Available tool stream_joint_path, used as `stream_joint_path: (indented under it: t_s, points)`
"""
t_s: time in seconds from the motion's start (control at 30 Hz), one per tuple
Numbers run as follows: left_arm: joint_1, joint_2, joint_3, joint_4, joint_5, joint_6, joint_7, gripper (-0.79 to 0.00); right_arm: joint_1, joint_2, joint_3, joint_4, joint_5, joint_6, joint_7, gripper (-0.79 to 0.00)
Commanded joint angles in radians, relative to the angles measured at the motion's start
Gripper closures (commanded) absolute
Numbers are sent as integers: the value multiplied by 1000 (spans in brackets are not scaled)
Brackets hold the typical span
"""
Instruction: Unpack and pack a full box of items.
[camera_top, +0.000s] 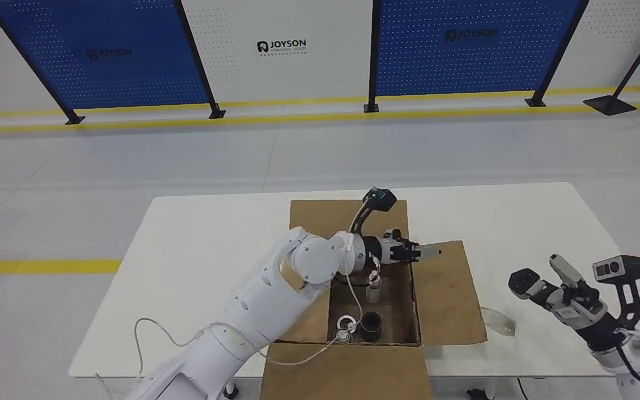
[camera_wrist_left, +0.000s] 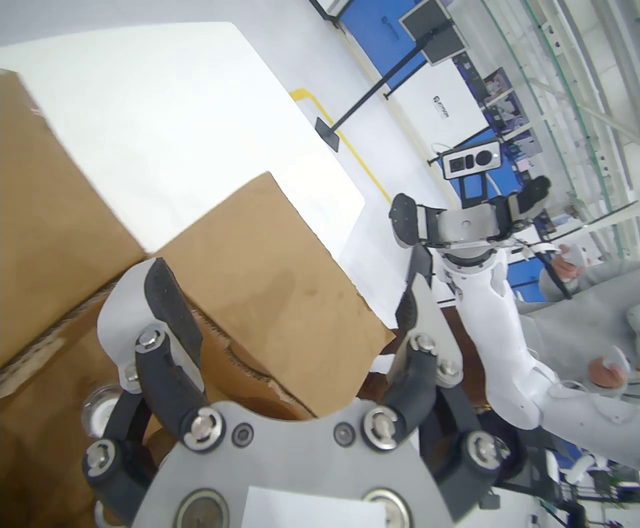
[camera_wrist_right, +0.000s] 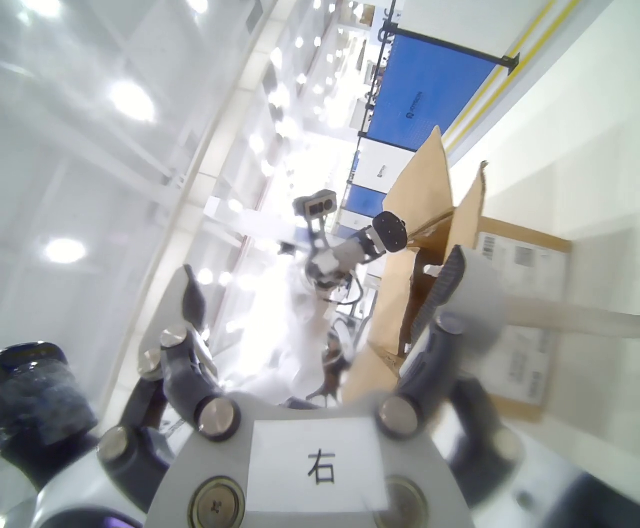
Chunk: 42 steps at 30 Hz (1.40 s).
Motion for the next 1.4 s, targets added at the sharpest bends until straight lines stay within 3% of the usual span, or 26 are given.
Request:
stream_joint_path:
  t_s: [0.0, 0.2, 0.3, 0.47, 0.73, 1.03, 1.17, 1.37]
  points:
    - [60, 27, -71, -74, 79, 49, -19, -785, 12, 0, -12, -7, 5, -3, 21, -785]
    - [232, 97, -255, -290, 367, 134, -120, -785, 82, 3, -74, -21, 37, 41, 147, -785]
    - [319, 120, -361, -362, 420, 174, -144, -785, 128, 4, -124, -17, 22, 78, 176, -785]
    - [445, 145, -520, -457, 456, 212, -154, -785, 197, -3, -264, -8, -11, 122, 214, -785]
    - [560, 168, -701, -564, 506, 247, -164, -785, 197, -3, -264, -8, -11, 122, 214, -785]
    - [598, 171, -734, -603, 488, 259, -162, -785, 195, -6, -291, -24, -20, 131, 183, -785]
    - [598, 171, -734, -603, 488, 259, -162, -785, 248, -17, -410, -17, -66, 158, 151, -785]
    - [598, 171, -734, -603, 488, 259, -162, -785, 394, -47, -625, 99, -172, 179, 101, -785]
